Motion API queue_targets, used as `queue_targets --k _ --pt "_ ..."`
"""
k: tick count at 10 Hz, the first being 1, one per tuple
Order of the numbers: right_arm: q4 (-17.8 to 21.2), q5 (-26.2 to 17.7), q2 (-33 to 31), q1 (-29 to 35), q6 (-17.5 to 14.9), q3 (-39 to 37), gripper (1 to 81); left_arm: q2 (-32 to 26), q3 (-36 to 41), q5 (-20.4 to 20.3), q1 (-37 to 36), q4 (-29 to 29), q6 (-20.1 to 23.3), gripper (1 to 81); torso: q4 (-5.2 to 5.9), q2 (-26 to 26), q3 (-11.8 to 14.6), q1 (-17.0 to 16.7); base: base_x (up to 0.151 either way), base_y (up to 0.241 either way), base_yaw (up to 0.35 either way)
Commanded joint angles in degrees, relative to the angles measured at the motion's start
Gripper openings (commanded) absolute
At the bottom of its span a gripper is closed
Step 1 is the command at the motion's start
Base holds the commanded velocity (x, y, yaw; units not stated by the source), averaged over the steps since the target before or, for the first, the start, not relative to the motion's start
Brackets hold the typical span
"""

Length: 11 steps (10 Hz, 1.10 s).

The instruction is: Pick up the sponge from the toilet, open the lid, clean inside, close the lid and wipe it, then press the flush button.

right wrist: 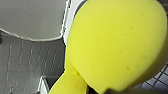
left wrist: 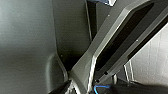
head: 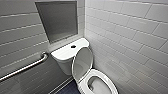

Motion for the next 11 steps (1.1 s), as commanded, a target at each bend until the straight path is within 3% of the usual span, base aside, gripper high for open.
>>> queue_targets --k 1,7,9,11 --pt "4.0 -11.1 -0.1 11.6 0.1 2.1 1.0 -0.5 0.7 0.5 -0.1 0.3 -0.5 81.1 0.00 0.0 0.0 0.0 0.000 0.000 0.000" --pt "9.4 -22.0 10.6 26.9 0.2 -6.4 1.0 3.2 -8.1 0.5 1.7 0.9 0.0 81.1 0.00 0.0 0.0 0.0 0.000 0.000 0.000" --pt "11.2 -23.1 14.0 30.4 0.2 -9.6 1.0 3.8 -10.2 0.5 2.4 0.9 0.1 81.1 0.00 0.0 0.0 0.0 0.000 0.000 0.000" --pt "12.3 -23.2 16.4 32.6 0.2 -12.4 1.0 4.0 -11.0 0.5 2.6 0.8 0.1 81.1 0.00 0.0 -2.1 0.0 0.000 0.000 0.000"
